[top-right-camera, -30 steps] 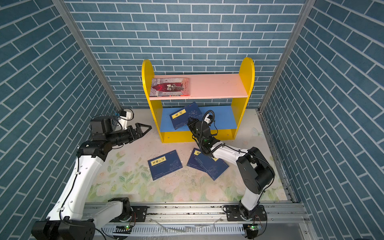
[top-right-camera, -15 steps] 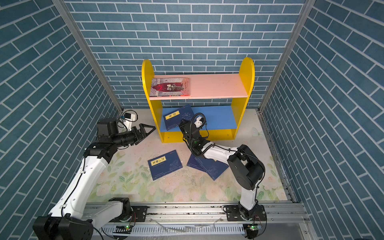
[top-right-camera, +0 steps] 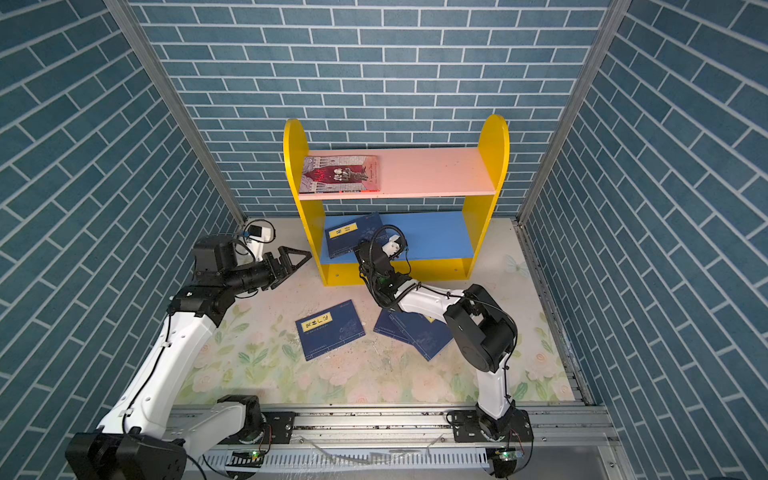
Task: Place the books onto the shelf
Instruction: 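Lower the held dark blue book onto the blue lower shelf with the right gripper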
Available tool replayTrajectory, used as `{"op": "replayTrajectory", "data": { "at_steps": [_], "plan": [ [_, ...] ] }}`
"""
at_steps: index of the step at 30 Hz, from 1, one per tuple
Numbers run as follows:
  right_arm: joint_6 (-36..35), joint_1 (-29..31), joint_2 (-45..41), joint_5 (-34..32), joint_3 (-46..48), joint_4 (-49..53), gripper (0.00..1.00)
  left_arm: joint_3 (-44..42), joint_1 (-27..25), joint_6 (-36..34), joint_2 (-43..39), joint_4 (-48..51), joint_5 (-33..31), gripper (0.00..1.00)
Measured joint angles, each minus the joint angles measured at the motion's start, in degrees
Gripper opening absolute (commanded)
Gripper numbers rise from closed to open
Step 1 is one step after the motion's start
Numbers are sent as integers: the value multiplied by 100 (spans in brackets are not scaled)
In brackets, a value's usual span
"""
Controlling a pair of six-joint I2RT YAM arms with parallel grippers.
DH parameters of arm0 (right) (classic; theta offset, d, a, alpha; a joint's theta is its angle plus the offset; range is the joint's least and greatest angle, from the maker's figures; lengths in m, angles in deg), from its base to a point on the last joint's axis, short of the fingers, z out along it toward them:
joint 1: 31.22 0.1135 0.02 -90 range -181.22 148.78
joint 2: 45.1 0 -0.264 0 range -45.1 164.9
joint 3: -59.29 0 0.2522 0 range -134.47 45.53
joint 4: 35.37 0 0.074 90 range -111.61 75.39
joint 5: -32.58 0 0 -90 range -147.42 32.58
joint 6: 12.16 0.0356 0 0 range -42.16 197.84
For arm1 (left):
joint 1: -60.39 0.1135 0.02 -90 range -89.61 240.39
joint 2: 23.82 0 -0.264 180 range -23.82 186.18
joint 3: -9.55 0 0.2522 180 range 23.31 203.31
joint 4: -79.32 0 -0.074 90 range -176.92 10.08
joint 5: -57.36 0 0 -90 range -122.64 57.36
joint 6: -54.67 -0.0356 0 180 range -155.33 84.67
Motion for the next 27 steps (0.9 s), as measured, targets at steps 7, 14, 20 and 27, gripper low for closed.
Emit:
{"op": "replayTrajectory", "data": {
  "at_steps": [7, 14, 20, 27],
  "plan": [
    [306, 11, 151, 39, -48, 136, 23, -103, 0, 72, 4, -7, 28, 100],
    [426, 66, 151, 44, -48, 205, 37, -140, -2, 140, 4, -20, 35, 100],
    [470, 76, 151, 68, -48, 229, 41, -160, -4, 197, 13, -39, 35, 100],
    [579, 98, 142, 168, -48, 428, 52, -160, -4, 201, 52, -50, 37, 100]
  ]
}}
